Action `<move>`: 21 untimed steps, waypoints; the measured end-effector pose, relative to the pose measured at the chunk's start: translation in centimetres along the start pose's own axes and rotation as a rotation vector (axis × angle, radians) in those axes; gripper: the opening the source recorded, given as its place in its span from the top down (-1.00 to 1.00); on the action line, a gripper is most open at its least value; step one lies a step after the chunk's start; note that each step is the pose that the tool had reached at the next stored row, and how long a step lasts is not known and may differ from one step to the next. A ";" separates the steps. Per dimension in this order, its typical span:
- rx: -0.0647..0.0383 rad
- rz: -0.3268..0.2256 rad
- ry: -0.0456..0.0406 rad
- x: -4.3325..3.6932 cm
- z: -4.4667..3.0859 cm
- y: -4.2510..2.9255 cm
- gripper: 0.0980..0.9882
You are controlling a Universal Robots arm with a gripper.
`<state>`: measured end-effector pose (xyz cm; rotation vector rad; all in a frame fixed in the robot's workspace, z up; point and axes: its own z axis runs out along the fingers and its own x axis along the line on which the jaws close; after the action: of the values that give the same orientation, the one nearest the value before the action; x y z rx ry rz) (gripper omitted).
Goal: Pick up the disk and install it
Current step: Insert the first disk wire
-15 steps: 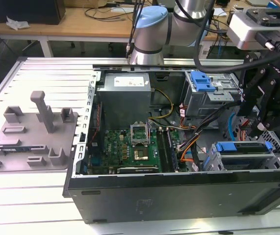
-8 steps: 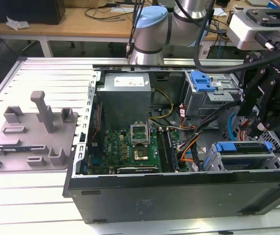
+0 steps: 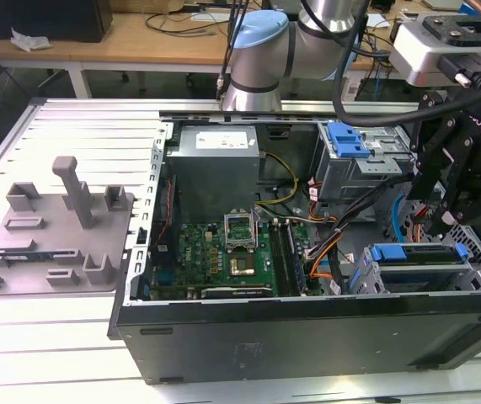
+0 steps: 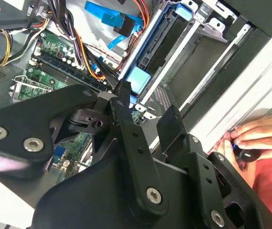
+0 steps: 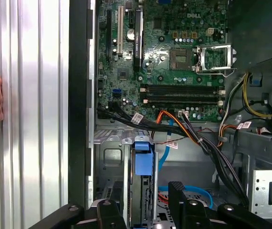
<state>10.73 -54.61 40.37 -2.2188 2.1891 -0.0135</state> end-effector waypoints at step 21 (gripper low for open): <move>-0.010 -0.002 0.2215 -8.41 0.42 -3.45 0.09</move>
<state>14.07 -46.16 40.12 -2.3267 2.2967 -0.2610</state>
